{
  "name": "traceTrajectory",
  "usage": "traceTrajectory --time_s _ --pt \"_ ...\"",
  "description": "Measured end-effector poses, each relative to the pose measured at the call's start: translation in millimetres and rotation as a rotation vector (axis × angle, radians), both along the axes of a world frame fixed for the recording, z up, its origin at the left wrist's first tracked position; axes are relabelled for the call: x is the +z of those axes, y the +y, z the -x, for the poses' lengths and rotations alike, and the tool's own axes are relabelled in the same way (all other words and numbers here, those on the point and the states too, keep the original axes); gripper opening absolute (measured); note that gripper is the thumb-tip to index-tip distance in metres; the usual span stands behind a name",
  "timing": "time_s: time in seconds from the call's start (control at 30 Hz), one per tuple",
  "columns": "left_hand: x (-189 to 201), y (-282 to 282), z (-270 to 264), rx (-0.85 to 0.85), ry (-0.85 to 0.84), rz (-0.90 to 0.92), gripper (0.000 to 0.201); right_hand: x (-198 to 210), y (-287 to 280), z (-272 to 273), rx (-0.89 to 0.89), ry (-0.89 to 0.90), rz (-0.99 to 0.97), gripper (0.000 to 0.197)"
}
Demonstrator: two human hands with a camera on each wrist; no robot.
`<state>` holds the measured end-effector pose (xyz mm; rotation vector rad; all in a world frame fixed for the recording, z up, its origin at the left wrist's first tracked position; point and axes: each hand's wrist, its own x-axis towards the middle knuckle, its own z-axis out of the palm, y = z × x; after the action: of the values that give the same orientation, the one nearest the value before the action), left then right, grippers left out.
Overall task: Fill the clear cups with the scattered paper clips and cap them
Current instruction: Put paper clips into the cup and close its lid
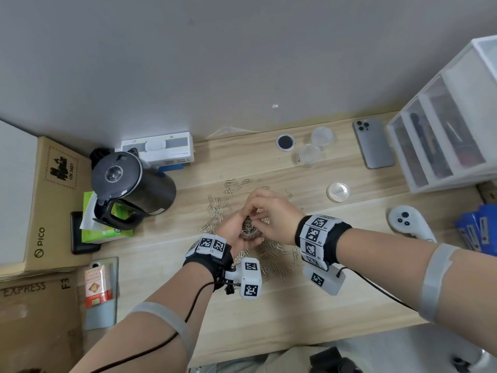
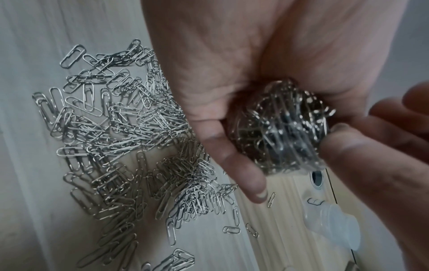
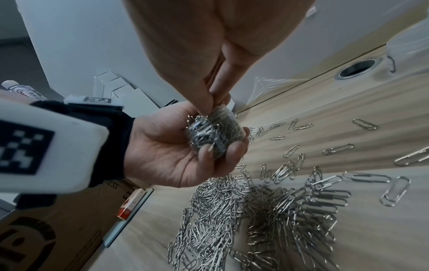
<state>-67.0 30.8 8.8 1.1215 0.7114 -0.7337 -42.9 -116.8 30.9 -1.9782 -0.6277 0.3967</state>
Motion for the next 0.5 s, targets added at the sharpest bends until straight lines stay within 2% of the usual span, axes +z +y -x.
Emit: traceTrajectory --time_s 0.07,0.13,0.17,0.23,0.33,0.4,0.5 --pt "0.4 -1.3 -1.3 0.008 -0.001 -0.003 0.039 3.2 -5.6 -0.1 -0.035 -0.035 -0.021 0.017" --pt "-2.5 -1.0 -2.1 0.004 0.000 -0.007 0.046 3.7 -17.5 -4.3 -0.167 -0.043 0.013 0.014" --pt "-3.0 -0.7 -2.4 0.011 0.003 -0.006 0.044 1.1 -27.2 -8.9 -0.260 -0.024 0.085 0.016" --pt "-3.0 -0.9 -3.0 0.032 0.013 0.008 0.041 -9.2 -54.2 -20.8 -0.438 0.050 0.363 0.024" --pt "-1.3 -2.8 -4.0 0.043 0.009 0.036 0.049 -26.1 -95.8 -35.2 -0.566 0.248 0.823 0.050" --pt "-0.1 -3.3 -3.9 0.055 0.013 0.039 0.060 -34.1 -113.7 -39.8 -0.610 0.386 0.932 0.063" --pt "-0.5 -2.3 -2.7 0.039 0.022 0.026 0.076 -46.0 -126.6 -43.7 -0.600 0.510 0.932 0.071"
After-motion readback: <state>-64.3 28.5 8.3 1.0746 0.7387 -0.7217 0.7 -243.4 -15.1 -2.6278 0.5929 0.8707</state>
